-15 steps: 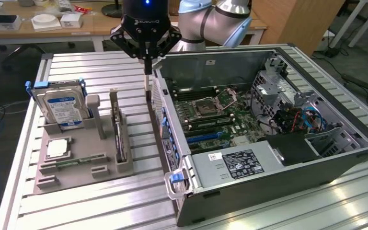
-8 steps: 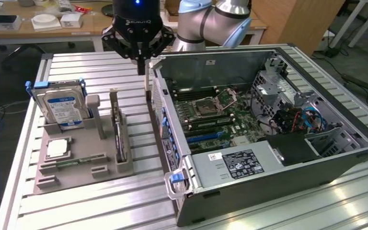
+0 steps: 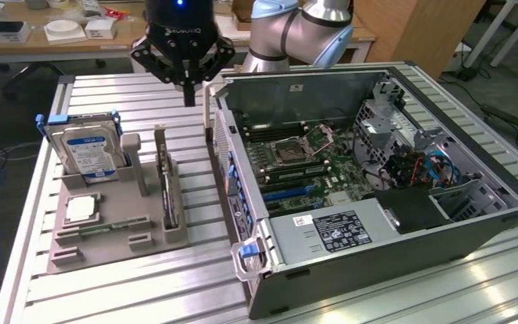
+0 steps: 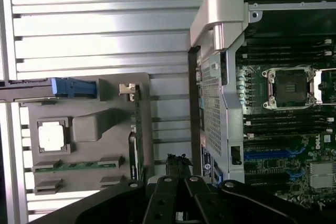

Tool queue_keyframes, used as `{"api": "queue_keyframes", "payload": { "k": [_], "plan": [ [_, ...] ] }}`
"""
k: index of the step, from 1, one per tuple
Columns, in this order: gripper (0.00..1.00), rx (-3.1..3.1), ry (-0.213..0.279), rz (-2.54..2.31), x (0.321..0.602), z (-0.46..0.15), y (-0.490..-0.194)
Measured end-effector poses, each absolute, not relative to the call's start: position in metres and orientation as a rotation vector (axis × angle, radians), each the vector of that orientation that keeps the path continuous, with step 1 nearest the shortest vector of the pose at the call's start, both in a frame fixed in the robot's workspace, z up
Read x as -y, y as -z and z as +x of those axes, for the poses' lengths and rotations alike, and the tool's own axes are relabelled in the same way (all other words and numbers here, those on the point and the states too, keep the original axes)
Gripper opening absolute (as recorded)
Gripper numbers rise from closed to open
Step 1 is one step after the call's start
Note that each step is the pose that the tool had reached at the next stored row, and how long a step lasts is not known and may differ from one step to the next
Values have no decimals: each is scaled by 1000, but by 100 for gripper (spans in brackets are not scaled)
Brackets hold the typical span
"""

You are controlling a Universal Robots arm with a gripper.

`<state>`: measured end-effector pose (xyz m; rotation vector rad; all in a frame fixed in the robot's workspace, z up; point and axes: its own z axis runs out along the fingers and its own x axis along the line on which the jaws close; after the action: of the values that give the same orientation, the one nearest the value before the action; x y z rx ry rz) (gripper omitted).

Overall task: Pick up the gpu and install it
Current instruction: 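Reach for the gpu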

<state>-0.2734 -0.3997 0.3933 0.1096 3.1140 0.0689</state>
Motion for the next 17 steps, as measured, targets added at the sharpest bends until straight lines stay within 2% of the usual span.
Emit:
{"api": "queue_keyframes", "payload": {
  "k": [17],
  "plan": [
    [10,-3114,-69,110,402,-303,-393]
  ]
}}
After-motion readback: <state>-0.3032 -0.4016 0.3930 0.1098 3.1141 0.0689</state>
